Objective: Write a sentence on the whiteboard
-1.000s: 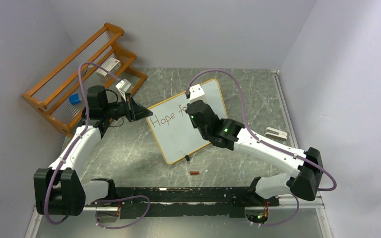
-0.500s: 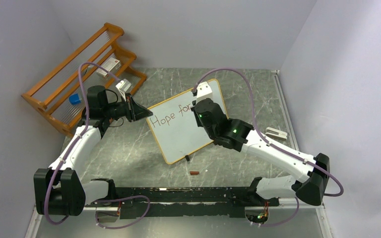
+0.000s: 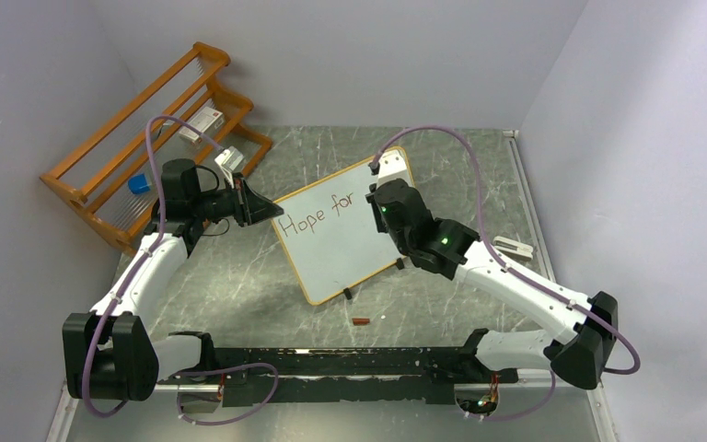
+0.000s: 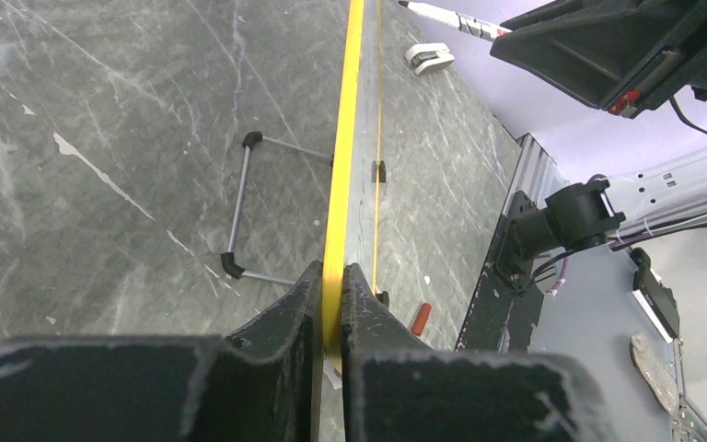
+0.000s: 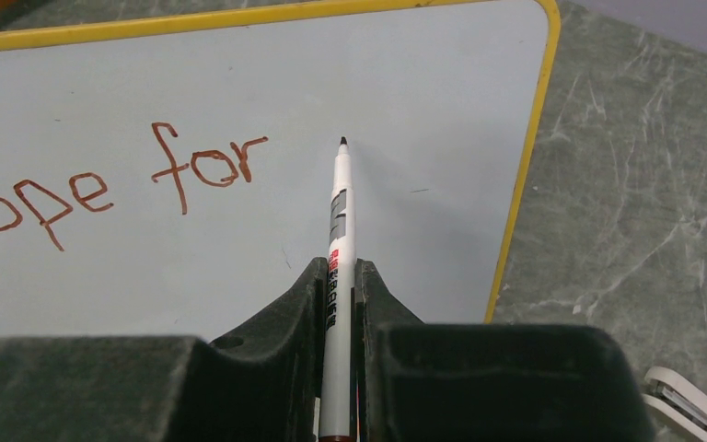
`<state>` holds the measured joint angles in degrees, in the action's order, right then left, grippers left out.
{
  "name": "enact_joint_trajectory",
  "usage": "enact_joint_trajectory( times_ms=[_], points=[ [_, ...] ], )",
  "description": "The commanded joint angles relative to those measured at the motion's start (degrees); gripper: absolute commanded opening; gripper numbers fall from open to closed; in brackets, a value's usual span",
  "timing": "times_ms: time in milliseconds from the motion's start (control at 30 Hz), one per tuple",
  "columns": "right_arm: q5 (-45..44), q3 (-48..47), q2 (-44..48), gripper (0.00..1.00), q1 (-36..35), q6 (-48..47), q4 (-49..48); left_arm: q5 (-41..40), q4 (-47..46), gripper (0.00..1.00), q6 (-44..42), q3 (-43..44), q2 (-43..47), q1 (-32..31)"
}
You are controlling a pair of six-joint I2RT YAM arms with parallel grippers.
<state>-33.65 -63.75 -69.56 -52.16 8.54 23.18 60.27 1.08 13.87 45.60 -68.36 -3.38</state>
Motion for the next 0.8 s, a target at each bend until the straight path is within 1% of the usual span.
enact_joint_trajectory(
  times_ms=[0,767],
  points=[
    [2.1,0.9,1.3,0.00,1.4,-0.7,-1.7,-3.1,5.1,0.05,-4.0,-1.0,-1.8,-1.0],
    [4.5,-2.5,-2.7,0.00,2.6,-3.3,-5.7,-2.9,5.1,0.05,-4.0,-1.0,-1.8,-1.0]
  ],
)
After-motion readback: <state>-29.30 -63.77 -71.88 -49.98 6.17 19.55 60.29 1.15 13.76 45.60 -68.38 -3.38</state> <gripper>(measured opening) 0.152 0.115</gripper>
